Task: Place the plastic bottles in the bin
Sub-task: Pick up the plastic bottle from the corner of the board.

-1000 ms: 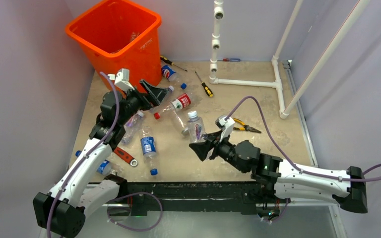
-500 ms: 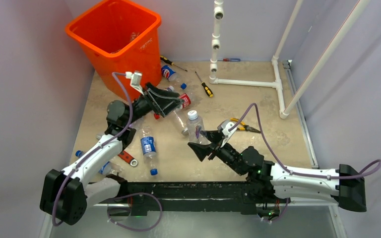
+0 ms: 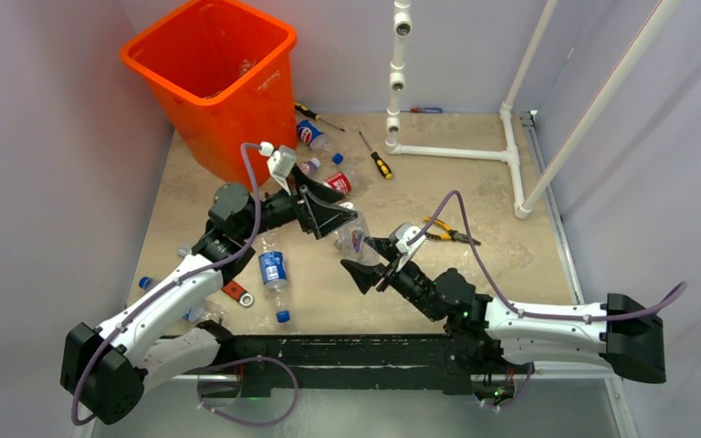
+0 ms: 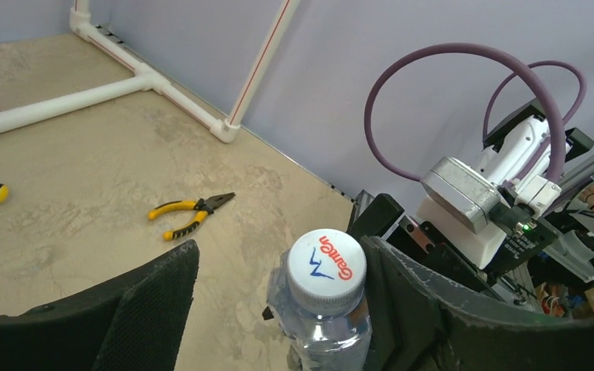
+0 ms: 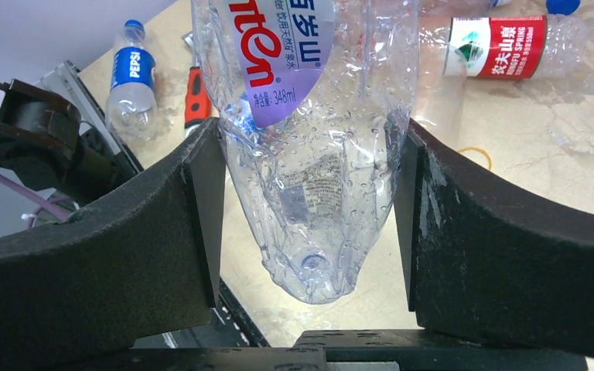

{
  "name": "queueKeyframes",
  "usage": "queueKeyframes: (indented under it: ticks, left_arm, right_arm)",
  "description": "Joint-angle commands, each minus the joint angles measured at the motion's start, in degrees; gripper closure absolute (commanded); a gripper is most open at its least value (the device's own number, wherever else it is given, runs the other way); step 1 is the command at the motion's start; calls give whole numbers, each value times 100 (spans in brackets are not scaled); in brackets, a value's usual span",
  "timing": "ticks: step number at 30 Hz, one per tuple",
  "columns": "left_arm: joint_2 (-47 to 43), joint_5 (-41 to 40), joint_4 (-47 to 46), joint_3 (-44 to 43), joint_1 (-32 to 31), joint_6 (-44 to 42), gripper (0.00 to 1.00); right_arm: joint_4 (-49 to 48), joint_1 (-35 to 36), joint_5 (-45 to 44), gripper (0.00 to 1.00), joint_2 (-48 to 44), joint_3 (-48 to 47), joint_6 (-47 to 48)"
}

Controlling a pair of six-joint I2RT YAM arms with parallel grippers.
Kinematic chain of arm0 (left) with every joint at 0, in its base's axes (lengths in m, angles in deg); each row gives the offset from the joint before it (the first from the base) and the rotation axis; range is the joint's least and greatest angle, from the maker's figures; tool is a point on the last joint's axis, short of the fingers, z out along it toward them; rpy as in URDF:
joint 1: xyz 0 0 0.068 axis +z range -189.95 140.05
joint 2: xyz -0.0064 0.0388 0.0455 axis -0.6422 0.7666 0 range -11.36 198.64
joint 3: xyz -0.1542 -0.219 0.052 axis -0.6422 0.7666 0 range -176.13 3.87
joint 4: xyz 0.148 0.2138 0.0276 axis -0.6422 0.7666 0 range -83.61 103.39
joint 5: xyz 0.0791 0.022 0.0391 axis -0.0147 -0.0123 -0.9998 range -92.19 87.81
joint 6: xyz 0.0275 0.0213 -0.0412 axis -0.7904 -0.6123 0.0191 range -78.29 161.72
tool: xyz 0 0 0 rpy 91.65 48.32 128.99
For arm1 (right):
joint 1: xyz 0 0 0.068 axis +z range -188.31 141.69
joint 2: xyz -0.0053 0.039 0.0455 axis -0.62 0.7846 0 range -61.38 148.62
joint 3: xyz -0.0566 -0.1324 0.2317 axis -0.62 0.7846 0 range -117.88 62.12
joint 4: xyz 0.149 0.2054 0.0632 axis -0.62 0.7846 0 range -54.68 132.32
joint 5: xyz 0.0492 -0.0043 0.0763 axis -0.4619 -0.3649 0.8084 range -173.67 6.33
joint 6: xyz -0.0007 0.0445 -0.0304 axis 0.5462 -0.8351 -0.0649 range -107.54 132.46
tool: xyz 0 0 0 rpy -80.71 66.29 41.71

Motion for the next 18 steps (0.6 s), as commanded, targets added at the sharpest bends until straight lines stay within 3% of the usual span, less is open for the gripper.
queueKeyframes:
  ticks: [1,8,12,18]
  left_arm:
    - [17,6,-11,-126,-27,-149,28]
    - [85,288,-395,-47,-29,130,53]
    - [157,417,-529,-34,-40,268,45]
    - [185,582,-826,48,-53,449,46]
  right_arm:
    - [-460,17,-61,100,-22,-90,156]
    - [-380,18,-51,100,-4,-130,136]
    - [-361,17,-167,100,78,-161,133]
    - [-391,17,-217,100,295,-268,140]
